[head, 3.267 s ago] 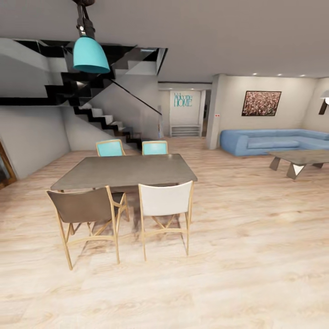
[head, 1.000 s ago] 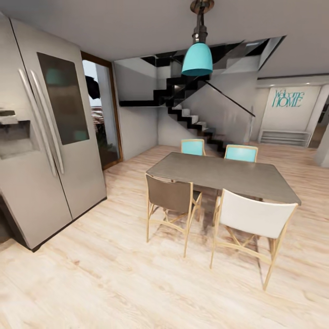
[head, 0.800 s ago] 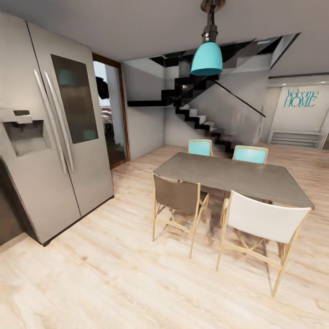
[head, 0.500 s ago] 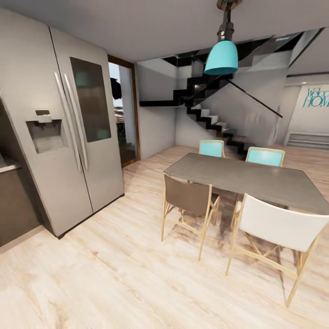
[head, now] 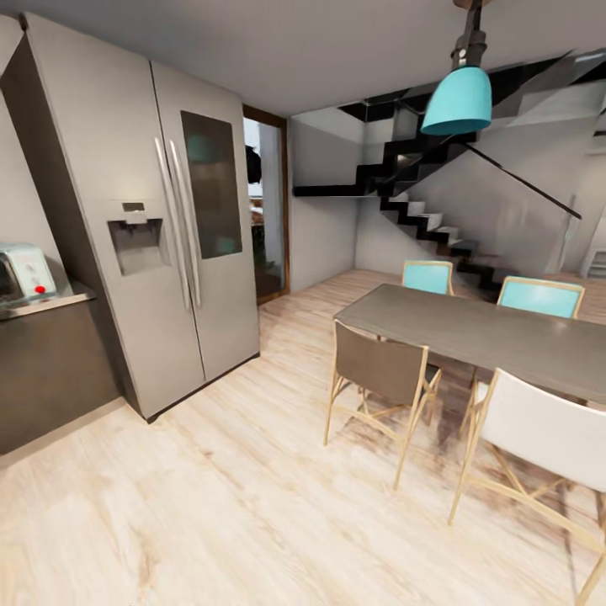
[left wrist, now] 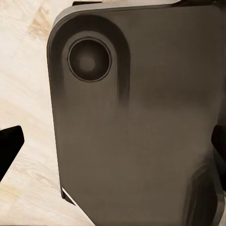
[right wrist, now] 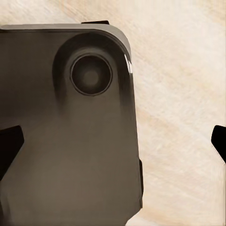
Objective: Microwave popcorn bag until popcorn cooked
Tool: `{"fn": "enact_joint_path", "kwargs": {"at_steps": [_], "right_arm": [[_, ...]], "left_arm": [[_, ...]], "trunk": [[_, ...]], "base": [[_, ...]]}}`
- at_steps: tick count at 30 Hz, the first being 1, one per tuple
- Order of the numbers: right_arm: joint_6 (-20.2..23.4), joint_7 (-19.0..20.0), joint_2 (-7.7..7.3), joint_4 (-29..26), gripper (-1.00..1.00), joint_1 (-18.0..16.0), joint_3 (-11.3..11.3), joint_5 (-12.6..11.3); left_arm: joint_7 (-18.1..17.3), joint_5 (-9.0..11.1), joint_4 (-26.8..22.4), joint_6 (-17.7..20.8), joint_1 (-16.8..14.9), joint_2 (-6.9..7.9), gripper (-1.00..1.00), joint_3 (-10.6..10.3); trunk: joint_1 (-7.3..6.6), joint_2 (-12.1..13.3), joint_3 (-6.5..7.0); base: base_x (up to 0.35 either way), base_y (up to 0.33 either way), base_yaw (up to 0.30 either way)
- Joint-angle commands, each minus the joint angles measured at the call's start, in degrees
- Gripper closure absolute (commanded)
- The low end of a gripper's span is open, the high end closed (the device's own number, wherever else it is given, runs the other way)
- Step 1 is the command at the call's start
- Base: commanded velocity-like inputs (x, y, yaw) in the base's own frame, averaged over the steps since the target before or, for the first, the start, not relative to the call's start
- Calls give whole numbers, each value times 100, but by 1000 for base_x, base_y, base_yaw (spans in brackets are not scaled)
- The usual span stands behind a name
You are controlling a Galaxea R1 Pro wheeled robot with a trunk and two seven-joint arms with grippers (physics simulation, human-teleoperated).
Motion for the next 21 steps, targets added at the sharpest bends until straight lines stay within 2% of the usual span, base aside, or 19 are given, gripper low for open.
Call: {"fn": "enact_joint_path", "kwargs": {"at_steps": [1,21], "right_arm": [[-44,-7,1,16,-100,-5,-35,-7],[-49,4,1,12,-100,-5,-32,-7]], "left_arm": [[0,2,-4,-1,-1,-1,-100,1],[0,4,-2,-2,0,-1,-100,1]], "trunk": [[0,-3,-4],[0,-3,-4]], "base": [[0,0,265],[0,0,265]]}}
